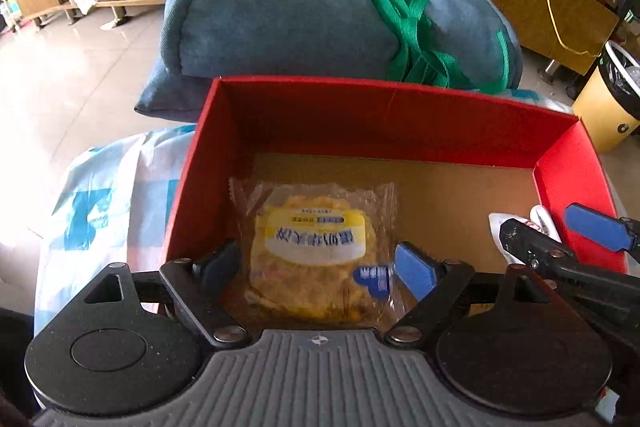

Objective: Organize snacks
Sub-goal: 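Lower both snacks into the red box and open both tools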

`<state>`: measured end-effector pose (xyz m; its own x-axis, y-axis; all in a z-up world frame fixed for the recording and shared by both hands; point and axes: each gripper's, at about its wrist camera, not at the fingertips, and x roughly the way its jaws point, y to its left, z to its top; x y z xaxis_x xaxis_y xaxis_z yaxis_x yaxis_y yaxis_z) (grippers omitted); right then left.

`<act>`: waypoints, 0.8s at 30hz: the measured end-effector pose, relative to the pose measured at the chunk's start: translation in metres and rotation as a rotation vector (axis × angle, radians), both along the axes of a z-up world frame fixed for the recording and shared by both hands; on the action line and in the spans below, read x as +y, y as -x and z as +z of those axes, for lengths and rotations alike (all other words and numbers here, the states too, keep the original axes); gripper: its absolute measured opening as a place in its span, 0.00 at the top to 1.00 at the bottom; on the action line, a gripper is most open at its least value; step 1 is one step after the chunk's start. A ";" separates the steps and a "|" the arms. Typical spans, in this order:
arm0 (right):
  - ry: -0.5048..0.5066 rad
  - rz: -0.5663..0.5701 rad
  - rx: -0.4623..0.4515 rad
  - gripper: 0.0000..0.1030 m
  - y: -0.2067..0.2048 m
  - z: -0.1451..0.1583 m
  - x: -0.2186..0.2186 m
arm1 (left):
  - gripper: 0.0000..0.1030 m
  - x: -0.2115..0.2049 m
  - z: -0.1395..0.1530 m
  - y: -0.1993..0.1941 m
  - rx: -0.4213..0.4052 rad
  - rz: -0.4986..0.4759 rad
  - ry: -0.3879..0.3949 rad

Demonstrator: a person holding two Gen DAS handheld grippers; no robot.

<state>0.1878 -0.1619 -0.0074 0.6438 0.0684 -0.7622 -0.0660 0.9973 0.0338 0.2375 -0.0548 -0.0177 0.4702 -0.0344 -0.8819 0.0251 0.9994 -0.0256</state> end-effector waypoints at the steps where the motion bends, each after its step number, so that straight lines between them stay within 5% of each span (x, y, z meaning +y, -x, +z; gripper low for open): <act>1: -0.002 -0.001 -0.003 0.47 0.000 0.002 -0.001 | 0.12 0.001 0.002 0.000 -0.004 0.001 0.004; 24: -0.010 0.122 -0.007 0.47 0.069 0.036 0.040 | 0.06 0.057 0.039 0.075 -0.032 -0.062 0.052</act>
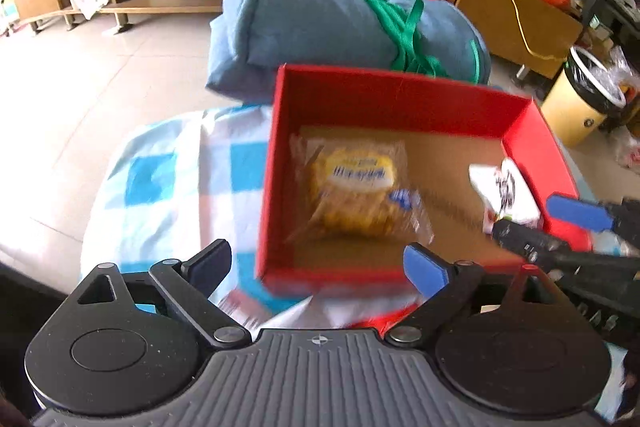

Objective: Organize snacks
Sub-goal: 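Lower both snacks into the red box and open both tools, then move the left tool to the white gluten strip bag while the right tool moves to the sausage pack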

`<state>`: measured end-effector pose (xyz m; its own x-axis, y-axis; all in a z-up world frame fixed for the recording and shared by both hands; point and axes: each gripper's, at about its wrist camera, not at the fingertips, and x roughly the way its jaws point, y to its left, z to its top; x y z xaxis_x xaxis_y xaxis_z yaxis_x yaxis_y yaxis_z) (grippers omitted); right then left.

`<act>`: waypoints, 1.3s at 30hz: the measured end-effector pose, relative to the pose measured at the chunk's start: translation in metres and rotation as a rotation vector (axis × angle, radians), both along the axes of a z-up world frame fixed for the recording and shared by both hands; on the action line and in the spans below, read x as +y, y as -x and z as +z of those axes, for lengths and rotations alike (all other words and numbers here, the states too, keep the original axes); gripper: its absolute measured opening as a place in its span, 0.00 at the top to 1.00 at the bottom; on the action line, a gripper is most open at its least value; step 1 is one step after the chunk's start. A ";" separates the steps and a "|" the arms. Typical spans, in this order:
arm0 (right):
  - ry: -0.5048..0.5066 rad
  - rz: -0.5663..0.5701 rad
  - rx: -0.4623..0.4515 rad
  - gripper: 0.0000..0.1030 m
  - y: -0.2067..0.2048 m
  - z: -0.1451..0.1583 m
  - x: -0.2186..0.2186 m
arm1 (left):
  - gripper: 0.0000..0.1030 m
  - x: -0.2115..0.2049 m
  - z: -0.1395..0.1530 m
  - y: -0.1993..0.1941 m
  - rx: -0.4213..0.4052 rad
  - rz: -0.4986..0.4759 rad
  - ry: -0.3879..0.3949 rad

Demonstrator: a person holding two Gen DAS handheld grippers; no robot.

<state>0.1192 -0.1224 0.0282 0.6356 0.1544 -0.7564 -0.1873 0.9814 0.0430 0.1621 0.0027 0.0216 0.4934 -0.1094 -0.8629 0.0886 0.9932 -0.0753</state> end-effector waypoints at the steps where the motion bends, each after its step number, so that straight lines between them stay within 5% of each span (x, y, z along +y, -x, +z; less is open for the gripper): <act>1: -0.001 0.006 0.004 0.47 0.004 0.000 0.002 | 0.06 0.003 -0.003 0.004 0.008 -0.011 0.000; 17: -0.031 0.082 0.097 0.46 0.036 -0.012 0.025 | 0.06 0.032 -0.043 0.027 0.126 -0.227 0.026; 39: -0.059 0.070 0.108 0.46 0.064 -0.005 0.018 | 0.05 0.001 -0.067 0.085 0.172 -0.437 -0.239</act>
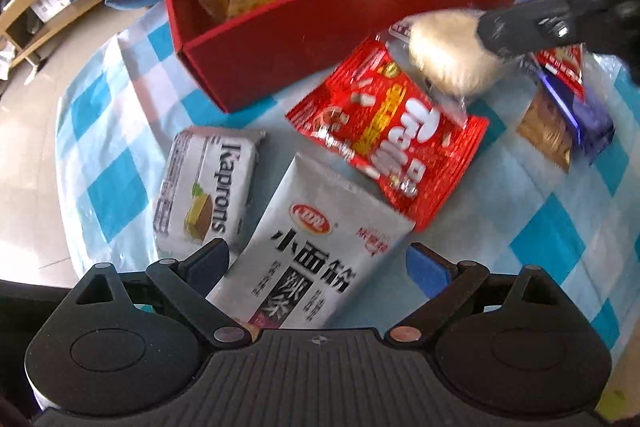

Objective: Organize snacks
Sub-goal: 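Move the left tool to the white gluten strip bag while the right tool moves to the sausage pack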

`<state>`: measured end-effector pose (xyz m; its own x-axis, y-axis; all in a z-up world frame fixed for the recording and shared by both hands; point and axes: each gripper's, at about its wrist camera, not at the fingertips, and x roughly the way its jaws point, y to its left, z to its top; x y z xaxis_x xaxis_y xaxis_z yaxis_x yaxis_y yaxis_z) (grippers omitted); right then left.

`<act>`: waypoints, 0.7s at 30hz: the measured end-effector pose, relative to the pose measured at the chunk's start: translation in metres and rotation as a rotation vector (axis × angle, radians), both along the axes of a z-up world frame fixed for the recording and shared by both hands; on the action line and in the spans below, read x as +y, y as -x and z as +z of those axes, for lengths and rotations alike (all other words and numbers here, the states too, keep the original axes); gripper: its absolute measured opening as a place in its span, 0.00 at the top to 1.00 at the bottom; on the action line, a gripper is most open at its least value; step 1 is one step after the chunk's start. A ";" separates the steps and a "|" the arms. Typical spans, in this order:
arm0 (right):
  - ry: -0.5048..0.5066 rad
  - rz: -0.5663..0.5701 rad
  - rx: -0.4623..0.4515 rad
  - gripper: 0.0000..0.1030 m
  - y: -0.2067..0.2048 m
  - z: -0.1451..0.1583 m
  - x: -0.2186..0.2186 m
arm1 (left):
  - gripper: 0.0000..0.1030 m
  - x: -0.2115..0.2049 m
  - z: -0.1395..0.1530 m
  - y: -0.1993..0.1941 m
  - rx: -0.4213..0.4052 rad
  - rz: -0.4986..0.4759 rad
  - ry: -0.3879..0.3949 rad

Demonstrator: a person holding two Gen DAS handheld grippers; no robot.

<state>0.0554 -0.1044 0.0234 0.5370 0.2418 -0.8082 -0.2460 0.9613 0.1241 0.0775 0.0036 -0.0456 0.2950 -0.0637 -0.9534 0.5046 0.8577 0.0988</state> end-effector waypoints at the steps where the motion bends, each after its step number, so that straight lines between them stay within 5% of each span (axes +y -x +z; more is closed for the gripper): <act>1: -0.002 0.002 -0.001 0.46 0.001 0.001 0.000 | 0.05 0.002 -0.001 0.000 0.011 0.003 -0.005; 7: -0.011 0.011 -0.011 0.46 0.004 0.005 -0.002 | 0.06 0.018 -0.012 0.010 0.087 0.071 -0.002; 15: -0.014 0.017 -0.006 0.46 0.019 0.008 -0.001 | 0.36 0.030 -0.007 0.033 0.072 0.184 0.061; 21: 0.010 0.072 0.070 0.46 0.065 -0.009 0.019 | 0.46 0.035 -0.001 0.039 0.051 0.241 0.065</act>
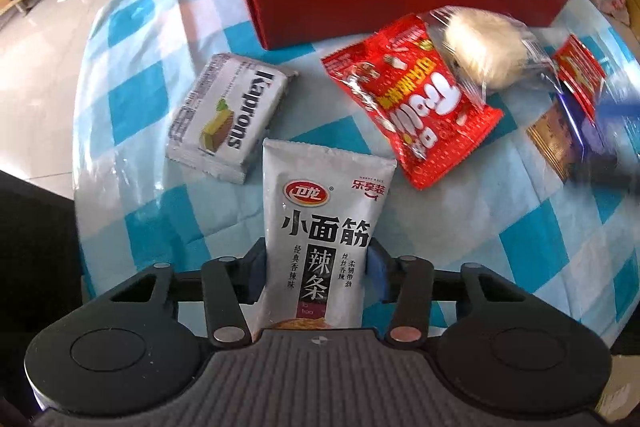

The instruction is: Organize snacks

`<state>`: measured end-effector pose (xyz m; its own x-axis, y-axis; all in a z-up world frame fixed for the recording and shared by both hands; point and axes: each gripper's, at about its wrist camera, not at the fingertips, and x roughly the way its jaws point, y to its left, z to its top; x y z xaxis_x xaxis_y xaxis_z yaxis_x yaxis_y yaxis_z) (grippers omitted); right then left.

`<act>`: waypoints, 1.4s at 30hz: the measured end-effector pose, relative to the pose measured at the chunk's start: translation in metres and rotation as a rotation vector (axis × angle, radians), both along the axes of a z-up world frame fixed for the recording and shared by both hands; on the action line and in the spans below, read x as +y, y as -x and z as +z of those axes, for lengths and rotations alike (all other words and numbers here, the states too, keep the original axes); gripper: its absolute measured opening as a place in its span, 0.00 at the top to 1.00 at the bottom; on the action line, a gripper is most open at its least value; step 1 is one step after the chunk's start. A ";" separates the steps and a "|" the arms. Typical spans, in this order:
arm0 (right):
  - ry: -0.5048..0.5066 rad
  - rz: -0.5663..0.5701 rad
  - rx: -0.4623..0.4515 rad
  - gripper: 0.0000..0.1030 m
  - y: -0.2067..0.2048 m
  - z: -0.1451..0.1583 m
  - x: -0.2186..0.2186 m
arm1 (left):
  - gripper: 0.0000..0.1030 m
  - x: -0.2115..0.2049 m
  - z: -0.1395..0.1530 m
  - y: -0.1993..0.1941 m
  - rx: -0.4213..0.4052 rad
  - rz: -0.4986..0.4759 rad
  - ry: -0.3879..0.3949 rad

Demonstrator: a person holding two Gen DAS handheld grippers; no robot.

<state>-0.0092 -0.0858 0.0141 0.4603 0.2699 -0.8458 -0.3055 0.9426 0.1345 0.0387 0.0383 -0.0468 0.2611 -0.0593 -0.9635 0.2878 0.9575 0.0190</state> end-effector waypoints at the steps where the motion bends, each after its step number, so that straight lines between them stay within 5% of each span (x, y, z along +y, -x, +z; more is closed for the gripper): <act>1: 0.015 0.025 0.015 0.46 0.010 -0.004 0.007 | 0.46 0.002 0.002 -0.001 -0.003 0.010 0.001; 8: 0.074 0.234 0.073 0.46 0.083 -0.028 0.065 | 0.47 0.017 0.017 -0.002 -0.021 0.037 0.058; 13: 0.133 0.311 0.073 0.46 0.095 -0.044 0.098 | 0.47 0.027 0.021 -0.003 -0.018 0.051 0.092; 21: 0.265 0.255 0.034 0.36 0.078 -0.057 0.096 | 0.46 0.024 0.011 -0.003 0.017 0.070 0.104; 25: 0.396 0.125 -0.008 0.35 0.059 -0.060 0.071 | 0.46 0.027 0.014 -0.003 0.016 0.068 0.115; 29: 0.243 0.058 0.040 0.35 0.049 -0.042 0.054 | 0.46 0.028 0.016 0.000 0.020 0.063 0.133; 33: 0.146 0.086 0.089 0.36 0.061 -0.043 0.082 | 0.46 0.034 0.021 -0.001 0.016 0.090 0.157; 42: 0.220 0.070 0.081 0.33 0.065 -0.075 0.117 | 0.42 0.030 0.013 -0.001 0.029 0.089 0.139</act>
<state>-0.0744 0.0313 -0.0608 0.3754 0.1035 -0.9211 -0.3677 0.9288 -0.0455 0.0398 0.0684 -0.0335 0.2432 -0.1704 -0.9549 0.2003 0.9721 -0.1225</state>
